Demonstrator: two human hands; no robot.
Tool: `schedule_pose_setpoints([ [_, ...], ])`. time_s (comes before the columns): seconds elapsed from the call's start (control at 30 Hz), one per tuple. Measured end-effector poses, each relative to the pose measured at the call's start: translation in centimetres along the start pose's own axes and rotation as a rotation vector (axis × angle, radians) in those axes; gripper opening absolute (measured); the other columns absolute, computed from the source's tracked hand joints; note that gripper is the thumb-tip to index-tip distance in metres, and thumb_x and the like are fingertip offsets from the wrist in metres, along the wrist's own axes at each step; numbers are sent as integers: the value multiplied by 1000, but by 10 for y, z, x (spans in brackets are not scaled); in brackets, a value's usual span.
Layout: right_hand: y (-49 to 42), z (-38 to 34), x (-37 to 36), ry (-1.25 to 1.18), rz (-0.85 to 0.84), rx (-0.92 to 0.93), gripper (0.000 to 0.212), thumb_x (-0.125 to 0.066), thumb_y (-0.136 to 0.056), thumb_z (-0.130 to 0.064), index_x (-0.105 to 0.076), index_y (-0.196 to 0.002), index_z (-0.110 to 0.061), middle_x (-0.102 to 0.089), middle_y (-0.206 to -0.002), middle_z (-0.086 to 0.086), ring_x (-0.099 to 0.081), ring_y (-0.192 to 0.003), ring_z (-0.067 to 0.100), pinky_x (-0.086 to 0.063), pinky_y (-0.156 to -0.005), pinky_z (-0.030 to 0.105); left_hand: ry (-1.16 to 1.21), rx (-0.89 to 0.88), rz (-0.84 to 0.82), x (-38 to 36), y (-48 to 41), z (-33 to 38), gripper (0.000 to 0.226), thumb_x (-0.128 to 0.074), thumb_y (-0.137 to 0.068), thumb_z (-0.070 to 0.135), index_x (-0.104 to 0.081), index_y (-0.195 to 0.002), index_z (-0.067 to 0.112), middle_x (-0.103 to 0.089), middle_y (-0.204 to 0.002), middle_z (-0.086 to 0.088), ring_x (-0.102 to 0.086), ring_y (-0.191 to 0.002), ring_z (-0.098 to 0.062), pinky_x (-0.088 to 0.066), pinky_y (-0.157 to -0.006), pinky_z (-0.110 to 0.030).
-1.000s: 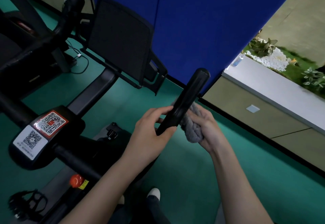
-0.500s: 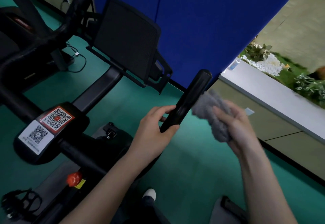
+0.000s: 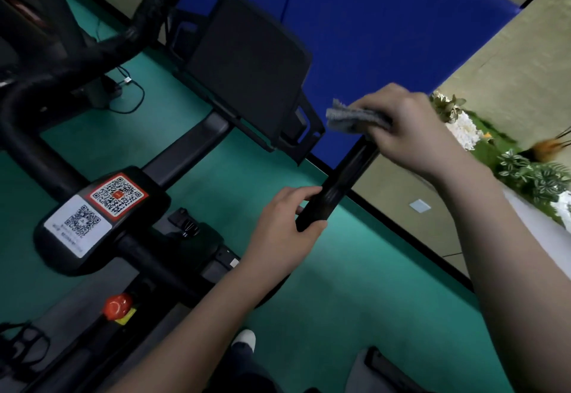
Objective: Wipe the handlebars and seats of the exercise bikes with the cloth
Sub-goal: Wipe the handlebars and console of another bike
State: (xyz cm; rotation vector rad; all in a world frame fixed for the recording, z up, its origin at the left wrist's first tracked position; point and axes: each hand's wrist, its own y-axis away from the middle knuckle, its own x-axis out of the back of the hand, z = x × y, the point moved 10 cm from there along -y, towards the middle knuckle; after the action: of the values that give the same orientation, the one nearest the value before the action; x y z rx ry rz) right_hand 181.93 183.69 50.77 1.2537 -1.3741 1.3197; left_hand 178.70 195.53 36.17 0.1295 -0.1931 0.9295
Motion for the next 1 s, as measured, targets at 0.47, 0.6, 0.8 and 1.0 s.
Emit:
schedule_pose_setpoints([
  [0.47, -11, -20, -52, 190, -377, 128, 18, -55, -90, -18, -66, -104, -20, -70, -87, 5, -60, -87, 31, -37, -69, 33, 65, 67, 91, 10, 2, -6, 43, -77, -73, 15, -63, -113, 20, -62, -110, 6, -59, -90, -7, -38, -68, -3],
  [0.6, -2, -34, -65, 202, -384, 178, 23, -52, -89, -16, -65, -108, -20, -71, -97, 5, -61, -94, 31, -43, -74, 36, 101, 106, 137, 14, 2, -9, 42, -80, -71, 17, -64, -110, 19, -66, -105, 6, -61, -84, -5, -39, -66, -2],
  [0.8, 9, -55, -77, 70, -413, 217, 17, -53, -87, -9, -66, -98, -14, -68, -90, 5, -60, -87, 28, -45, -74, 39, 71, 121, 161, 18, 4, -11, 32, -80, -70, 22, -68, -100, 18, -67, -95, 10, -61, -80, -1, -45, -67, -9],
  [1.0, 11, -47, -65, 279, -254, 266, 29, -50, -79, 6, -66, -101, -4, -62, -82, 14, -56, -79, 36, -33, -80, 32, 68, 128, 141, 16, 3, -12, 28, -80, -71, 22, -68, -96, 21, -66, -93, 12, -60, -80, 4, -48, -69, -12],
])
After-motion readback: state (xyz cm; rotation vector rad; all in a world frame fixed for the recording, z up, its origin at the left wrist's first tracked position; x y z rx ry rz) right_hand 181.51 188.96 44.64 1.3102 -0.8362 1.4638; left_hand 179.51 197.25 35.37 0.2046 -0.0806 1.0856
